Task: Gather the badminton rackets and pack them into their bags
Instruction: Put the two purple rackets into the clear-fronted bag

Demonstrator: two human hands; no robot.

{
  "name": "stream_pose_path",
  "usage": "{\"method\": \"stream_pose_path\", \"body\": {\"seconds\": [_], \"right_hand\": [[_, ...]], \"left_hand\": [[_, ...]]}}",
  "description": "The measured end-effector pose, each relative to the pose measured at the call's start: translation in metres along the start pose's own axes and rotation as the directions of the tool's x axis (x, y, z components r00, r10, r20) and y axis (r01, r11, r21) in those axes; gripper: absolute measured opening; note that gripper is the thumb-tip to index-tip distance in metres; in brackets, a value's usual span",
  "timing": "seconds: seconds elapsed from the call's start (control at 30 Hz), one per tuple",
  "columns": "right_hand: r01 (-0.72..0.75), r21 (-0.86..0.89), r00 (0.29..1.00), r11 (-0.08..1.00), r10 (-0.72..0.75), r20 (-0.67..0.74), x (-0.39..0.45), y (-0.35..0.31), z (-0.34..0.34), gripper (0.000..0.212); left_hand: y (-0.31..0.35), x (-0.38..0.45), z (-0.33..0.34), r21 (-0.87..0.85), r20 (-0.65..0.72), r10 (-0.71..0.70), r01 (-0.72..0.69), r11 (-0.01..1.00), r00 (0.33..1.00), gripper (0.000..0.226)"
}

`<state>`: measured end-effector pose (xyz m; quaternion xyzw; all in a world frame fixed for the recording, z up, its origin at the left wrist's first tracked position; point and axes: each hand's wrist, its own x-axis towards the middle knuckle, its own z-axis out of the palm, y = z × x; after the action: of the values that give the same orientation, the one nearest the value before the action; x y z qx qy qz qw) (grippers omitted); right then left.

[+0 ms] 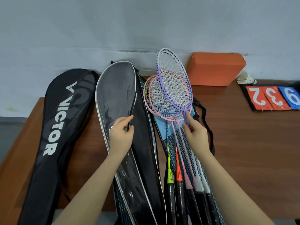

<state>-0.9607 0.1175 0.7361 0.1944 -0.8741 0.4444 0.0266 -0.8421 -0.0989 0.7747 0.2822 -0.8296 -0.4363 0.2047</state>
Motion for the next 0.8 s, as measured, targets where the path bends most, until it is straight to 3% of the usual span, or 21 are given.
{"method": "stream_pose_path", "body": {"seconds": [0.17,0.33,0.6,0.8], "right_hand": [[0.160,-0.177,0.980,0.971,-0.177,-0.087,-0.006,-0.005,-0.008,0.043],[0.292,-0.322,0.948,0.901,-0.316,-0.026,-0.020,-0.004,-0.022,0.045],[0.016,-0.278,0.999,0.961,-0.004,0.045,-0.059,0.003,-0.044,0.044],[0.014,-0.442,0.997,0.897,0.022,0.075,-0.087,0.009,-0.051,0.043]], "left_hand": [[0.003,0.000,-0.009,0.011,-0.037,-0.028,0.028,1.000,0.999,0.036],[0.015,0.005,-0.006,0.015,-0.042,-0.084,0.085,0.996,0.996,0.036],[0.027,0.004,0.010,-0.026,-0.015,-0.101,0.100,0.995,0.995,0.037],[0.027,-0.005,0.018,-0.073,-0.016,-0.096,0.095,0.993,0.995,0.038]]}}
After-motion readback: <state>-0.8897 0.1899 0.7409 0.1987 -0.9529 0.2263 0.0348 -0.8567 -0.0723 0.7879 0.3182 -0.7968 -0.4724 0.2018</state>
